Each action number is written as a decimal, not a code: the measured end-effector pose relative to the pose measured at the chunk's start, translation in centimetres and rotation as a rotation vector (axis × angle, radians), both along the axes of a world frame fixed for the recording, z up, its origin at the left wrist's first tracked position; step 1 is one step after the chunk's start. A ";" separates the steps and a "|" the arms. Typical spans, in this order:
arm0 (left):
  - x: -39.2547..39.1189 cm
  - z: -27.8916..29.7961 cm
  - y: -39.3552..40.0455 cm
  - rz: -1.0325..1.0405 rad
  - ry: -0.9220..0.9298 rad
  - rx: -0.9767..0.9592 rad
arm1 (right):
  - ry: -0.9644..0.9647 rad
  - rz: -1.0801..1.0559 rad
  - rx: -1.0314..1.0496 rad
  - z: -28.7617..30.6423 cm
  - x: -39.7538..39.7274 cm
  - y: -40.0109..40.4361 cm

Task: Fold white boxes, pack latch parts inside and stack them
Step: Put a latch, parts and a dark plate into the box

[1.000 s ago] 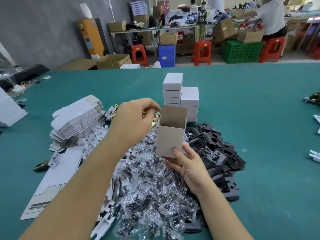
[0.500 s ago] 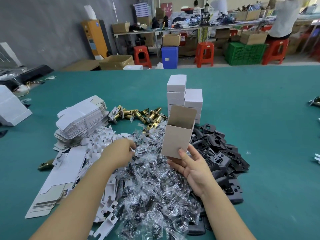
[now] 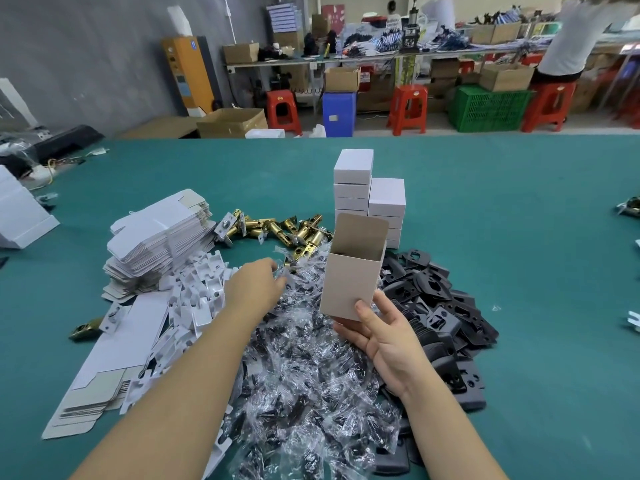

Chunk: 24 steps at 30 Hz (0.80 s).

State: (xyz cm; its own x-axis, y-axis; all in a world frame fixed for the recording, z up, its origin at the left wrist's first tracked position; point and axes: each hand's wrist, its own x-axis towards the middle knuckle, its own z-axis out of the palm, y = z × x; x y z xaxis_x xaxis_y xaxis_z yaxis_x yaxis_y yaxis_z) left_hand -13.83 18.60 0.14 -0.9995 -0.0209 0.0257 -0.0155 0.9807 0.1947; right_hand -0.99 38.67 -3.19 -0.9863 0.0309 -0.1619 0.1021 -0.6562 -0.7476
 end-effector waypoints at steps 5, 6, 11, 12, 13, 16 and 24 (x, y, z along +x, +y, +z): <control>-0.6 -0.3 0.0 0.053 0.037 0.009 | -0.005 0.011 0.005 0.0 -0.1 0.1; -0.6 -0.3 -0.1 0.065 0.069 0.025 | -0.006 0.014 0.009 0.0 -0.1 0.1; -0.3 0.5 -1.3 0.103 0.233 0.197 | 0.003 0.020 0.019 0.0 -0.1 0.1; -0.3 1.1 -1.6 0.104 0.263 0.260 | 0.003 0.021 0.021 -0.1 -0.1 0.1; -0.2 1.7 -1.9 0.097 0.293 0.327 | 0.005 0.024 0.025 0.0 -0.1 0.0; 0.5 4.7 -2.2 0.015 0.367 0.569 | 0.015 0.028 0.044 0.0 -0.1 0.0; 5.7 12.1 1.2 -0.487 0.490 0.787 | 0.036 0.058 0.084 0.0 0.1 0.0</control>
